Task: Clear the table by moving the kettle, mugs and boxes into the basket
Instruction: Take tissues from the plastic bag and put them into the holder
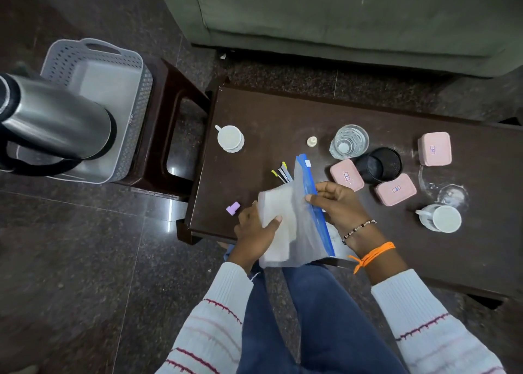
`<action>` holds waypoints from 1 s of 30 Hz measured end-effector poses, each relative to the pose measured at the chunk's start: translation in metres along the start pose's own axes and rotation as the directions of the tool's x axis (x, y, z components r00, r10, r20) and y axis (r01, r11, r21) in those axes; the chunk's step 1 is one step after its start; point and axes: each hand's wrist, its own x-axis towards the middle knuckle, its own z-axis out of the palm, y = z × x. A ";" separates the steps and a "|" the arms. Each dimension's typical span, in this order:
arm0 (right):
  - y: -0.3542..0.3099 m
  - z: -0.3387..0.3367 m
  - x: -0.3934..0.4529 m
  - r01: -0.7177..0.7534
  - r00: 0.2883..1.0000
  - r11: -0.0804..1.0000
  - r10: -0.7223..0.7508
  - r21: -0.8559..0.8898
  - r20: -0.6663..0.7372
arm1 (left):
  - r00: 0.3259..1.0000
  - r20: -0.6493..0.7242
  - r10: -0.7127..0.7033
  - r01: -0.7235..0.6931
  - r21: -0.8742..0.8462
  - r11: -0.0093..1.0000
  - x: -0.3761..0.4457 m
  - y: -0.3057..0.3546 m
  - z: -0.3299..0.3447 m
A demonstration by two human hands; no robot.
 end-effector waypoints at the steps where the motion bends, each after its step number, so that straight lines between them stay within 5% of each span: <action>1: 0.000 0.002 -0.001 -0.002 1.000 1.000 0.002 0.006 0.009 | 0.999 0.023 0.046 -0.044 -0.054 0.998 -0.001 -0.002 -0.001; 4: 0.001 0.011 -0.004 -0.005 0.999 1.000 0.006 -0.014 0.041 | 0.977 0.115 0.182 -0.136 -0.326 0.935 -0.011 -0.004 -0.004; 9: 0.003 0.025 -0.009 -0.017 0.990 0.999 0.020 -0.028 0.138 | 0.965 0.113 0.236 -0.167 -0.427 0.889 -0.018 -0.007 -0.004; 25: 0.006 0.039 -0.008 0.075 0.990 0.988 -0.057 -0.137 0.129 | 0.977 -0.071 0.200 -0.209 -0.498 0.842 -0.012 -0.025 -0.015; 30: 0.005 0.038 -0.006 0.197 0.974 0.865 -0.226 -0.462 -0.008 | 0.954 -0.295 0.047 -0.199 -0.513 0.835 -0.011 -0.025 -0.019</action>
